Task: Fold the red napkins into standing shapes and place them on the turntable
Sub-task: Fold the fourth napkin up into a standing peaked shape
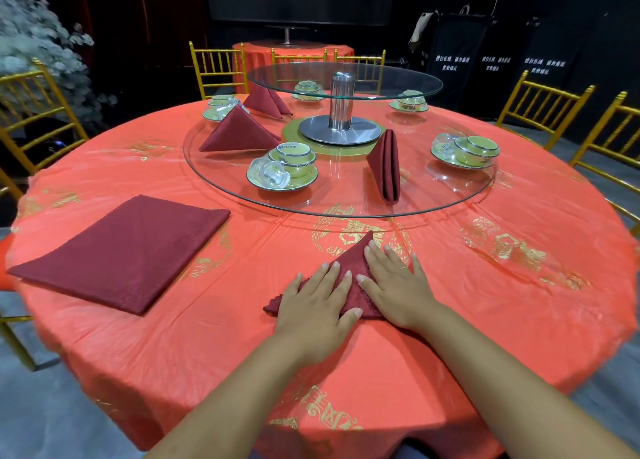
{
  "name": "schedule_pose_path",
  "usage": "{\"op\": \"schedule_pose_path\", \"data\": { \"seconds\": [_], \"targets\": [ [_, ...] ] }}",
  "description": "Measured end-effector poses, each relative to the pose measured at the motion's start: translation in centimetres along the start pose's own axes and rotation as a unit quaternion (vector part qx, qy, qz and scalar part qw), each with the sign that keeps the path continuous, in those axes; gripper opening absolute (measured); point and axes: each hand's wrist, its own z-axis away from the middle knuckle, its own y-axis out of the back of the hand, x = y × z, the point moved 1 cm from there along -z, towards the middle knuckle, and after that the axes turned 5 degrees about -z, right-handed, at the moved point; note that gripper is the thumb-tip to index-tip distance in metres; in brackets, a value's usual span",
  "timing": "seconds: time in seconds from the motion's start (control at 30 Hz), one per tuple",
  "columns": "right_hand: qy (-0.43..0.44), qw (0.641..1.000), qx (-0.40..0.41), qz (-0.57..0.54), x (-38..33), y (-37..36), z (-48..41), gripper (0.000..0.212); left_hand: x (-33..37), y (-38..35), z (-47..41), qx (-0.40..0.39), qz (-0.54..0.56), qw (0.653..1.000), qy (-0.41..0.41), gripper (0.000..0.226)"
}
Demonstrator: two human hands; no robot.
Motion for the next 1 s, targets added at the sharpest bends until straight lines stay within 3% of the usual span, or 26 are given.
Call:
{"op": "schedule_pose_path", "data": {
  "seconds": [0.17,0.23,0.37,0.67,1.0],
  "targets": [
    [-0.001,1.0,0.009,0.012,0.1,-0.4,-0.1,0.068,-0.7,2.1,-1.1,-0.087,0.056,0.995,0.005,0.063],
    [-0.003,1.0,0.008,0.019,0.2,-0.5,-0.2,0.068,-1.2,3.7,-2.7,-0.073,0.09,0.993,0.027,0.053],
    [-0.006,1.0,0.013,0.021,0.0,-0.5,-0.4,0.067,-1.4,5.1,-6.5,0.038,0.089,0.995,0.028,0.041],
    [-0.002,1.0,0.015,0.014,-0.1,-0.3,-0.2,0.067,-1.4,1.8,-10.7,-0.049,0.057,0.997,-0.001,0.045],
    [-0.01,1.0,0.004,0.012,0.0,-0.5,-0.2,0.068,-4.4,1.2,-7.2,-0.072,0.002,0.997,-0.037,0.047]
  ]
}}
